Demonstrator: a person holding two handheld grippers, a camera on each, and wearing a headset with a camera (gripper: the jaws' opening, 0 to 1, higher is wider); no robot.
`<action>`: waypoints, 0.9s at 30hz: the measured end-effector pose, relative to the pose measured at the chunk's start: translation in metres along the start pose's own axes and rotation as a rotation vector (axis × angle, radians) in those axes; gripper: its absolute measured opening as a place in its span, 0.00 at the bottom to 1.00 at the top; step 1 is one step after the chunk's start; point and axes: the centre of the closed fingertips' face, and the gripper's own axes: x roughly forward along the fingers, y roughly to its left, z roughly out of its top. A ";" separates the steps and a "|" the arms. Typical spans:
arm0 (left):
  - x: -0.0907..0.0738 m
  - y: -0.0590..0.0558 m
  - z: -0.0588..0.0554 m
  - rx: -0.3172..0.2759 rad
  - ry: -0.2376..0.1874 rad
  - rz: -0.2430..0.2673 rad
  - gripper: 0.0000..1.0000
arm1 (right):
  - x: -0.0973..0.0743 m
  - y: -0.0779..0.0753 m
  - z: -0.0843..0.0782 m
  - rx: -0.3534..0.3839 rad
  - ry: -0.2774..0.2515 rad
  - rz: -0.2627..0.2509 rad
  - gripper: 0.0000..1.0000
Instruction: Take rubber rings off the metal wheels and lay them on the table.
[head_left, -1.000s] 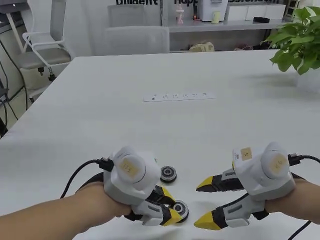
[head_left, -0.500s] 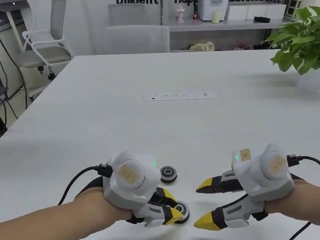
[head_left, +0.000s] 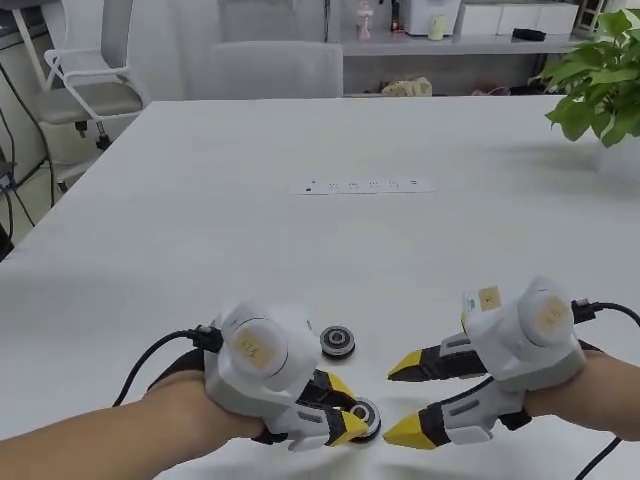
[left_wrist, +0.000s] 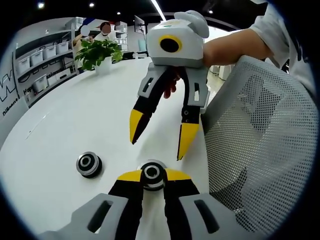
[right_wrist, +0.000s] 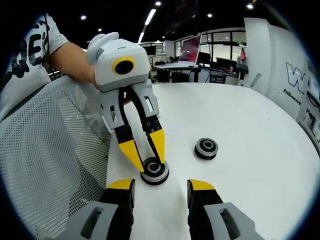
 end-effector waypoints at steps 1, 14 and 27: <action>0.000 0.000 0.000 0.001 -0.002 0.000 0.10 | 0.000 0.000 0.000 -0.001 0.002 0.002 0.39; 0.001 0.002 0.000 0.025 -0.008 0.002 0.07 | 0.013 0.002 -0.002 -0.005 0.034 0.050 0.29; 0.001 0.001 0.000 0.025 -0.009 0.004 0.07 | 0.022 0.008 -0.006 -0.012 0.054 0.080 0.23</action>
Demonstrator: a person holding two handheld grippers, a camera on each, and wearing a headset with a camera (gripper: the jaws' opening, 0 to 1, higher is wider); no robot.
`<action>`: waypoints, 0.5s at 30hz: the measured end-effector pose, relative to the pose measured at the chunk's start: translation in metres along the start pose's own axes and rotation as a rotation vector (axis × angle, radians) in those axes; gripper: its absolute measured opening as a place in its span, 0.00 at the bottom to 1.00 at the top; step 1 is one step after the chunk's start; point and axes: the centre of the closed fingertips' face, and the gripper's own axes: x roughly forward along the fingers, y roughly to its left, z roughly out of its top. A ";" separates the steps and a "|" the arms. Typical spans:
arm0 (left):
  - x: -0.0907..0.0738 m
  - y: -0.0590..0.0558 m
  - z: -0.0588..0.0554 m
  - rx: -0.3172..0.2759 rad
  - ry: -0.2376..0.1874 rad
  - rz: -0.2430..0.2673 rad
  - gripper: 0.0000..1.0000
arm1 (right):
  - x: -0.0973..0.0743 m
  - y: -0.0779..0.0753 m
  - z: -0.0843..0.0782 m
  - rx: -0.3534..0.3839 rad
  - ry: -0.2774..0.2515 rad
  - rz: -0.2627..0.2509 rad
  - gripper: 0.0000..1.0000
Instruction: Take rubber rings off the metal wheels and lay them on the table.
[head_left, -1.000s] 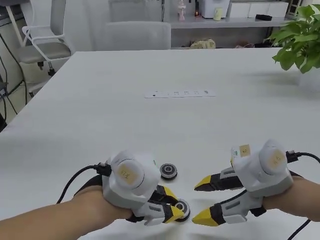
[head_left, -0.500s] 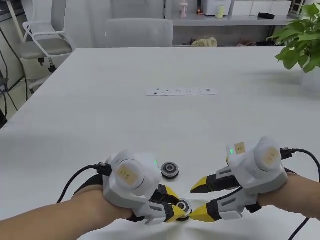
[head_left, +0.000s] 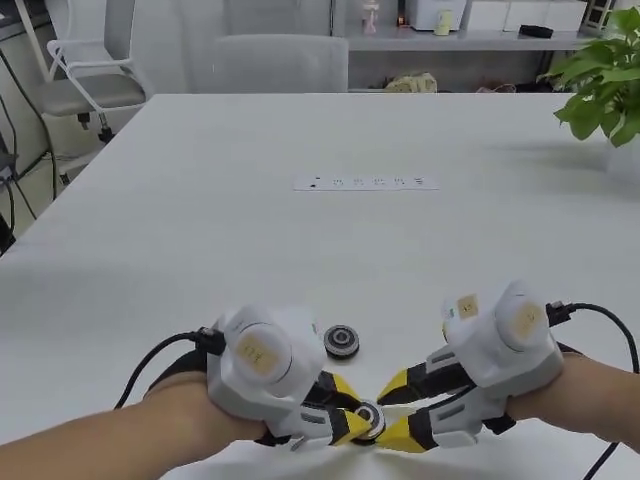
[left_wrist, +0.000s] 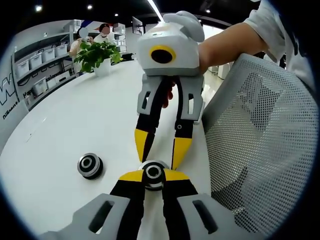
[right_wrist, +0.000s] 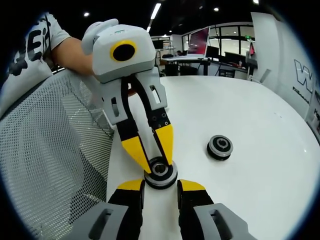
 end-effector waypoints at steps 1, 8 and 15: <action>0.000 0.000 0.000 0.001 0.000 0.000 0.07 | 0.001 0.000 0.000 0.000 -0.001 0.001 0.23; 0.000 0.000 0.000 0.000 -0.004 0.001 0.07 | 0.002 0.000 0.001 0.025 -0.020 -0.006 0.22; -0.001 0.000 0.000 0.000 -0.004 0.004 0.07 | 0.001 0.000 0.001 0.025 -0.026 -0.014 0.22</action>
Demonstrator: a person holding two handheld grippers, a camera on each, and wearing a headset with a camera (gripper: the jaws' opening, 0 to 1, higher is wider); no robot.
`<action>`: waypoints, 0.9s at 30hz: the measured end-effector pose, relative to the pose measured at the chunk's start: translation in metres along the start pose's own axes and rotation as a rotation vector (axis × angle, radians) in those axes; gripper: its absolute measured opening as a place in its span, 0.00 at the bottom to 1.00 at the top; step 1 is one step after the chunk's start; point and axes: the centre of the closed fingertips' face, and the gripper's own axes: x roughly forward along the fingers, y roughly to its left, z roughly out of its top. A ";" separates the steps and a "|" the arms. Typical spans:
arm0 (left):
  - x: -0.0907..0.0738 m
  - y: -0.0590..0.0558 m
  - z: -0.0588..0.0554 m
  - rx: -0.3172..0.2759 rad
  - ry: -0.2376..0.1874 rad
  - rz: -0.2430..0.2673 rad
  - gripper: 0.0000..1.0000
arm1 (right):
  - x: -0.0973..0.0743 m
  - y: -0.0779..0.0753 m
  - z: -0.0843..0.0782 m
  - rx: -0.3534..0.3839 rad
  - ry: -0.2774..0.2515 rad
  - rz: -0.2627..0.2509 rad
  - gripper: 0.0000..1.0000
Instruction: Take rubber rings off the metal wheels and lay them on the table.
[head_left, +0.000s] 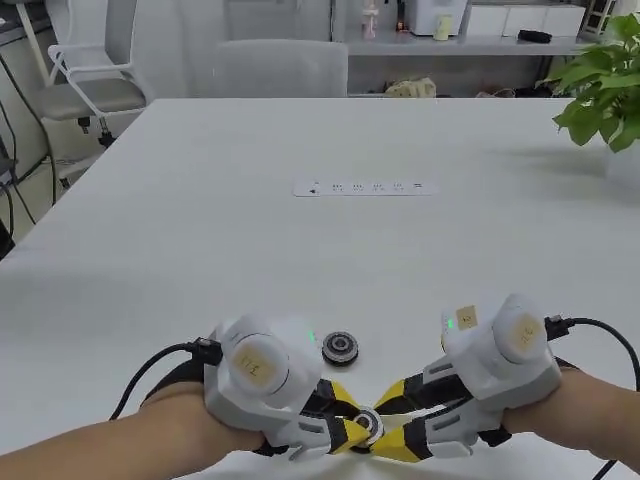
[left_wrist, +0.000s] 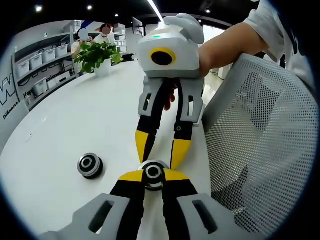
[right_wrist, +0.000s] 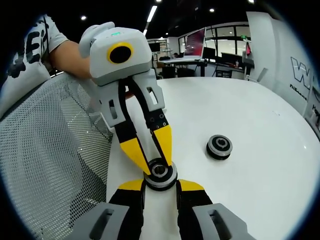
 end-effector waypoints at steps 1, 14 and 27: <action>0.000 0.000 0.000 0.000 0.000 0.001 0.07 | 0.000 0.000 0.000 -0.004 0.004 -0.002 0.21; 0.000 0.000 0.000 -0.004 -0.004 0.003 0.07 | -0.002 0.001 -0.002 -0.015 0.012 -0.023 0.18; 0.000 0.001 0.000 -0.010 -0.009 0.006 0.07 | -0.003 0.001 -0.002 0.011 0.006 -0.028 0.17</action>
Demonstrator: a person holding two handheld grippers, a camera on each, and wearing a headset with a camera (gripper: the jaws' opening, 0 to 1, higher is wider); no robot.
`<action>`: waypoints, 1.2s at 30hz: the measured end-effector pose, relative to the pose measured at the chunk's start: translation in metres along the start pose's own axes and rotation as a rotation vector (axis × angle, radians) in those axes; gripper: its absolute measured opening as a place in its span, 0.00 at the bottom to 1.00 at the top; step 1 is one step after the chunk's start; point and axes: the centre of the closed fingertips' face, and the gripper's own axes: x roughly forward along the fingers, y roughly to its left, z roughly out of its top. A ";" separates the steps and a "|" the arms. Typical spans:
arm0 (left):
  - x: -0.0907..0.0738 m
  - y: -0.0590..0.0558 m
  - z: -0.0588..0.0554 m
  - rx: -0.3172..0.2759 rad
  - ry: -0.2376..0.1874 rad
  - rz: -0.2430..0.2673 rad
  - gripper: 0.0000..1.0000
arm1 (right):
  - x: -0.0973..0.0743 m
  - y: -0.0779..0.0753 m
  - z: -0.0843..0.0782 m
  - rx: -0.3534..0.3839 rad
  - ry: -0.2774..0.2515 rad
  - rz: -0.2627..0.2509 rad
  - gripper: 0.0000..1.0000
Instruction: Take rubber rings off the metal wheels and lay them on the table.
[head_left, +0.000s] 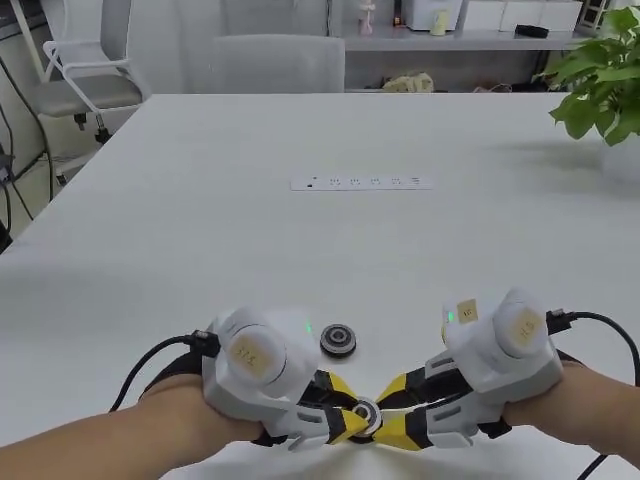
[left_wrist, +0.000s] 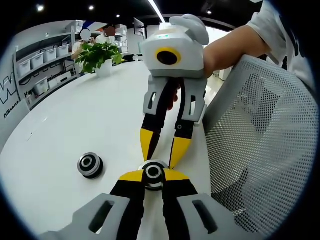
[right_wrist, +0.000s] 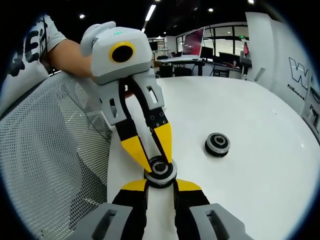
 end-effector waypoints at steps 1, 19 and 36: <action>0.000 0.000 0.000 -0.001 0.000 0.000 0.07 | 0.000 0.000 0.000 0.006 -0.002 0.000 0.17; 0.000 -0.001 0.000 -0.004 -0.005 -0.001 0.07 | -0.002 -0.002 -0.006 0.090 -0.001 0.000 0.02; 0.001 -0.001 0.000 -0.003 -0.005 0.001 0.07 | -0.003 -0.003 -0.009 0.173 -0.014 -0.001 0.00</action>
